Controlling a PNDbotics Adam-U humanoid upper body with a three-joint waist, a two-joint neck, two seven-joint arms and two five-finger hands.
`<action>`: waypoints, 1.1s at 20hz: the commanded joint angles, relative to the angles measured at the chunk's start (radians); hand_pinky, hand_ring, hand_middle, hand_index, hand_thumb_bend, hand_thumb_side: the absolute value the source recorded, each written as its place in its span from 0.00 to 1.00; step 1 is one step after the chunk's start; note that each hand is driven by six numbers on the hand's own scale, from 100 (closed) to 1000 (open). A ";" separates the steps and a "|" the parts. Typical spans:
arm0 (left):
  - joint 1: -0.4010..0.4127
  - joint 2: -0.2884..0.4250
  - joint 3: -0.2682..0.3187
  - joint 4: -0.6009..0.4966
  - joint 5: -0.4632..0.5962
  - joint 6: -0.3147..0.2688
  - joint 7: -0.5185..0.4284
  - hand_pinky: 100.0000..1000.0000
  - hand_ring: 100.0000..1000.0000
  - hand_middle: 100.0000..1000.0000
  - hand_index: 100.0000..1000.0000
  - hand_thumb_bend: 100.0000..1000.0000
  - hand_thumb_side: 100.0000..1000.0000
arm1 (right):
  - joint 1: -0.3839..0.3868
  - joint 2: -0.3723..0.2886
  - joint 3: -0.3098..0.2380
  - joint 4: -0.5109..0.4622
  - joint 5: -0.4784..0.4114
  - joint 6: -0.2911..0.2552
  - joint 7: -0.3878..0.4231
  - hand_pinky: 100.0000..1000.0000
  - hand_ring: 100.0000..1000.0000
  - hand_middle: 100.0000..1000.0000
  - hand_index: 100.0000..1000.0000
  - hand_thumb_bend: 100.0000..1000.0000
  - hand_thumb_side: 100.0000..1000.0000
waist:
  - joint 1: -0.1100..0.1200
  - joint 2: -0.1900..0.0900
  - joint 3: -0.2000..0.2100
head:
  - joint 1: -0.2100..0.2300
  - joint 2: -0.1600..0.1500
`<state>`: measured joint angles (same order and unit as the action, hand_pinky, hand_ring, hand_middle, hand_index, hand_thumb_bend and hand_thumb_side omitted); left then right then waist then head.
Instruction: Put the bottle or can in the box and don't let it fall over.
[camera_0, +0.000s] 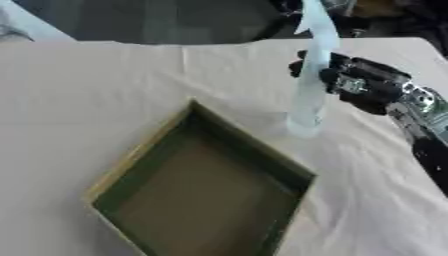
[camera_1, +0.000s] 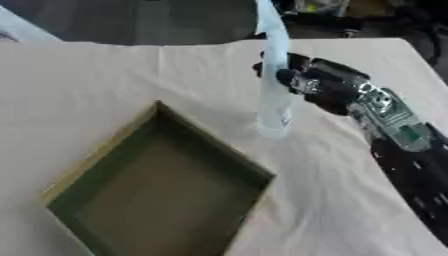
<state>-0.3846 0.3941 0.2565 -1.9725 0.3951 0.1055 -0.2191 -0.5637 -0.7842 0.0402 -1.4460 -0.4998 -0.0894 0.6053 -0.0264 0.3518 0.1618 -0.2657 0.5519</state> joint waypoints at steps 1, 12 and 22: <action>-0.008 0.015 0.002 -0.013 -0.001 -0.004 -0.003 0.92 0.96 0.88 0.70 0.06 0.76 | -0.008 -0.025 -0.015 -0.016 0.034 -0.015 -0.021 1.00 1.00 0.87 1.00 0.00 0.45 | 0.003 -0.021 -0.001 | 0.003 -0.014; -0.006 0.017 0.001 -0.012 -0.002 -0.006 -0.005 0.91 0.95 0.88 0.70 0.06 0.76 | 0.013 -0.012 -0.005 -0.011 0.104 -0.012 -0.010 1.00 1.00 0.78 1.00 0.00 0.38 | 0.003 -0.021 -0.004 | 0.005 -0.010; -0.007 0.017 0.001 -0.010 0.001 -0.006 -0.009 0.91 0.95 0.86 0.69 0.06 0.76 | 0.017 0.010 0.005 0.015 0.116 0.010 -0.012 1.00 1.00 0.72 1.00 0.00 0.36 | 0.004 -0.019 -0.003 | 0.005 -0.013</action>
<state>-0.3846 0.3941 0.2563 -1.9721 0.3950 0.1010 -0.2239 -0.5418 -0.7581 0.0474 -1.4301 -0.3905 -0.0835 0.5937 -0.0247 0.3519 0.1587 -0.2624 0.5515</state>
